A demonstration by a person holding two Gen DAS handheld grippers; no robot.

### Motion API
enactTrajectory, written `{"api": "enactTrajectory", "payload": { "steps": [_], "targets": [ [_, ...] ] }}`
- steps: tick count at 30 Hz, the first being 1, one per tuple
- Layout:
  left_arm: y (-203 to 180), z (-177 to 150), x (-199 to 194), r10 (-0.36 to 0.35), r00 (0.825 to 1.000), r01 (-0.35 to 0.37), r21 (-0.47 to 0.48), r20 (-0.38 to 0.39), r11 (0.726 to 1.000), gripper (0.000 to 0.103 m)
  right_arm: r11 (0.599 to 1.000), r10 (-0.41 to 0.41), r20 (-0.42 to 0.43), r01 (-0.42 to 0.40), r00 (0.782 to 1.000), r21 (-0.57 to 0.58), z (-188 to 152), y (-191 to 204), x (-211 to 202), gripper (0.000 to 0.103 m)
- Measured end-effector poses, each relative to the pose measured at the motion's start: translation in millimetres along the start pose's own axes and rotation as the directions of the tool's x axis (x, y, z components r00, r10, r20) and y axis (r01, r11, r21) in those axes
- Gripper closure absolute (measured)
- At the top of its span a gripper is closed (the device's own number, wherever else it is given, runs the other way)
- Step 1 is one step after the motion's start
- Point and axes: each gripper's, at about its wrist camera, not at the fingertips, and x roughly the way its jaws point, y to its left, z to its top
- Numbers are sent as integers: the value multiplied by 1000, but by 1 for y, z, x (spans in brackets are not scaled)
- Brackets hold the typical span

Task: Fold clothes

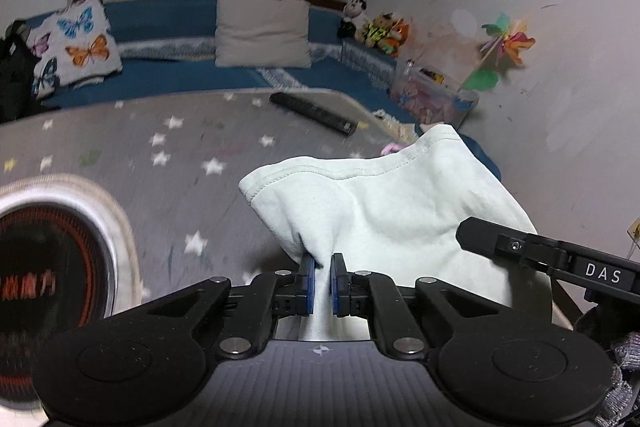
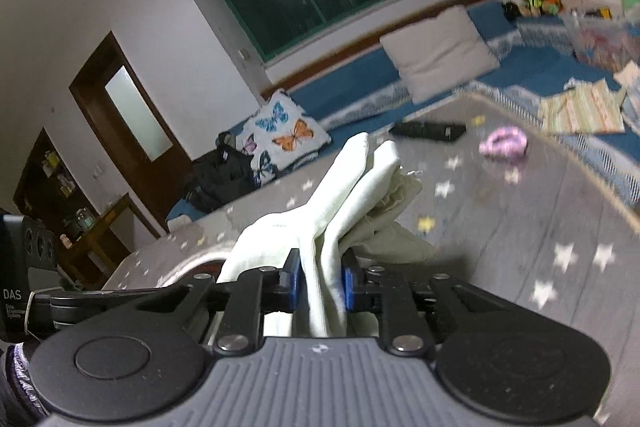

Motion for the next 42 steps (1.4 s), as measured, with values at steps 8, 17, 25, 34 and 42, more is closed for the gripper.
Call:
{"api": "enactTrajectory", "payload": {
  "steps": [8,17,25,34,42],
  "targets": [
    [-23,27,13,-6,1000,5,45,22,999,95,999,-28,49,29,998,-27,34,-6,-10,84],
    [-26,28,42,-7,999,9,48,-32,999,95,998,-56,35,57,998,-12,42,-26,-2,84],
    [-19,13,71,13,992,-7,43,-125,999,94,993,-96,-43,99,994,66,23,-59,18,78],
    [2,6,69,54,991,-51,22,-123,998,93,967,-247,-53,249,968,45,8,-78,15,77],
    [-15,8,83,3,991,5,62,-130,998,93,981,-179,-34,176,983,-81,15,-45,28,77]
  ]
}}
